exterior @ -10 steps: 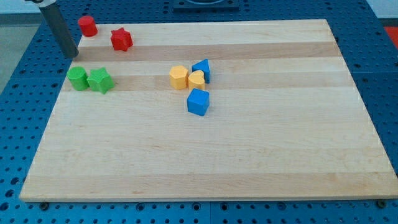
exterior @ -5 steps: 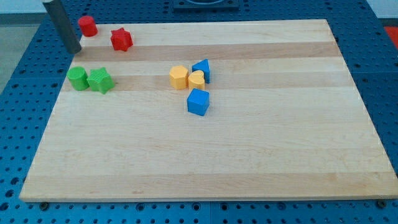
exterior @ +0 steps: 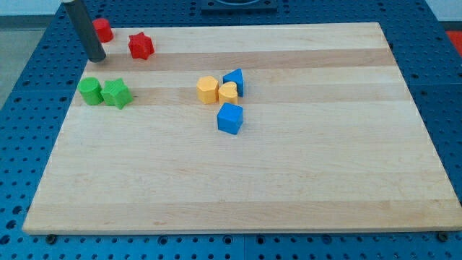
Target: Move the red circle to the top left corner of the board
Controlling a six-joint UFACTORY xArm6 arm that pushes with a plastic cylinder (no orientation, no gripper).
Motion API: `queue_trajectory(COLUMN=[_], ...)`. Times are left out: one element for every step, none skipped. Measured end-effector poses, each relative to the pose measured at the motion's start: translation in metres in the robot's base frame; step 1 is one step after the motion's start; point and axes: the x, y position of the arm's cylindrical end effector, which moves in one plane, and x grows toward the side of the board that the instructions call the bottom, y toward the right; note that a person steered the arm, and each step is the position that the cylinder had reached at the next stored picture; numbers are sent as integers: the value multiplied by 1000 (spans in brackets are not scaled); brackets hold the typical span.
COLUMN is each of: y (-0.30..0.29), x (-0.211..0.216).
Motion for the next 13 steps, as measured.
queue_trajectory(y=[10, 22, 35, 40, 40, 39, 38, 39, 43, 41, 41, 41, 42], x=[-2, -2, -2, -8, -27, -50, -78, -90, -90, -90, -90, -90, -89])
